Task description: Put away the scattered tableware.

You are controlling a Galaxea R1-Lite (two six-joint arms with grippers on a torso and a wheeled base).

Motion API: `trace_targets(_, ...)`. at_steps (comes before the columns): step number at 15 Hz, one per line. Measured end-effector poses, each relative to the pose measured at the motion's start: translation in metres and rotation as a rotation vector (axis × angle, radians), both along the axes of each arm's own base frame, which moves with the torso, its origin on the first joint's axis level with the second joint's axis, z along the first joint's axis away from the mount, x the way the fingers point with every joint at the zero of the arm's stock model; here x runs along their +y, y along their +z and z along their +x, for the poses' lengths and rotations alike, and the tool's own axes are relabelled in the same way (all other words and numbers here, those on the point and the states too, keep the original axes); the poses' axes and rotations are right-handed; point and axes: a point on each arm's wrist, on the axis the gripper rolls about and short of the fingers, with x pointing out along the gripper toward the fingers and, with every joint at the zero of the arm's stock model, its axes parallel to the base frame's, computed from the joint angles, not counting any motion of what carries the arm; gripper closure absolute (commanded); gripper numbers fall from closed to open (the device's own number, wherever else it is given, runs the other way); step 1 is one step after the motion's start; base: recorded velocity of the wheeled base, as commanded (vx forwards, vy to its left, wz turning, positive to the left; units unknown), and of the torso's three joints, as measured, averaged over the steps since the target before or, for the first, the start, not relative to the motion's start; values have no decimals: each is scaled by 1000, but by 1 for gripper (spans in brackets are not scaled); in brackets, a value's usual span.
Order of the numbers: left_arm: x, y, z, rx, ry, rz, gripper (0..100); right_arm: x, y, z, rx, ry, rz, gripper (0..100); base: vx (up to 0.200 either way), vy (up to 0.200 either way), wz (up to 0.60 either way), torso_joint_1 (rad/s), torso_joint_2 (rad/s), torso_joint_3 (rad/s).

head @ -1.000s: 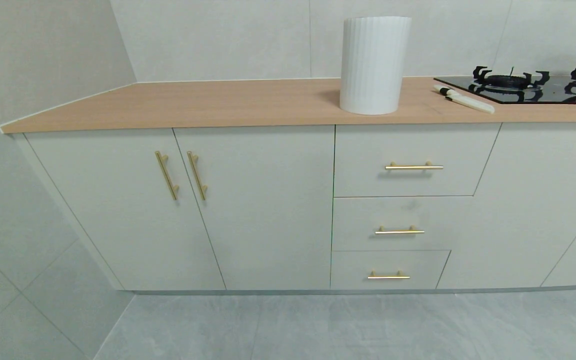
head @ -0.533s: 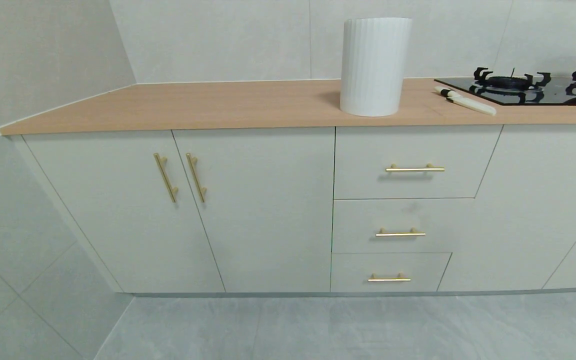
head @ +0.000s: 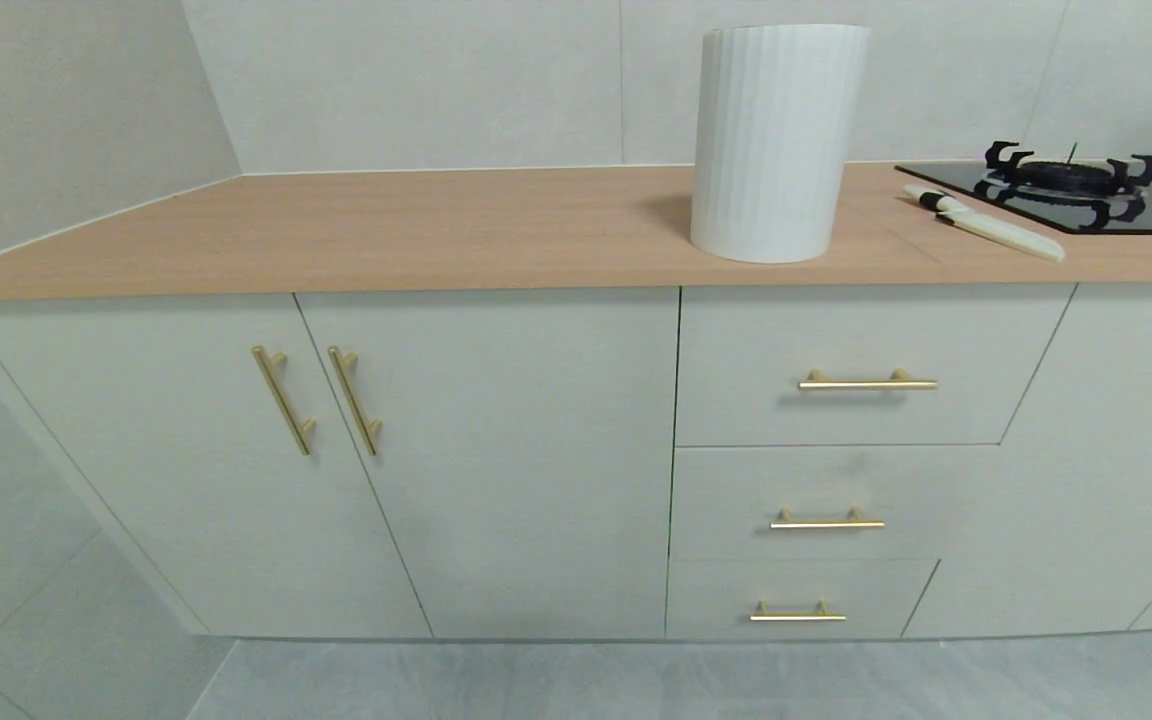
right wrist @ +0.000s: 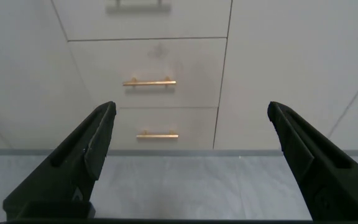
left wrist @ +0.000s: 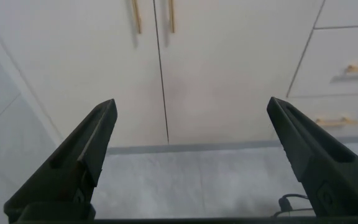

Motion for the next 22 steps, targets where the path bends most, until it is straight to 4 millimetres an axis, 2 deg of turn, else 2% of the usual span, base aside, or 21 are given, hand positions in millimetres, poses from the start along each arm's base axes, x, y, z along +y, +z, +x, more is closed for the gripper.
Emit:
trace_targets(9, 0, 0, 0, 0, 0, 0, 0, 0, 0, 0, 0, 0, 0, 0, 200, 0, 0, 2, 1, 2)
trace_targets(20, 0, 0, 0, 0, 0, 1, 0, 0, 0, 0, 0, 0, 1, 0, 0, 0, 0, 0, 0, 0)
trace_targets(22, 0, 0, 0, 0, 0, 1, 0, 0, 0, 0, 1, 0, 1, 0, 0, -200, 0, 5, 5, 5)
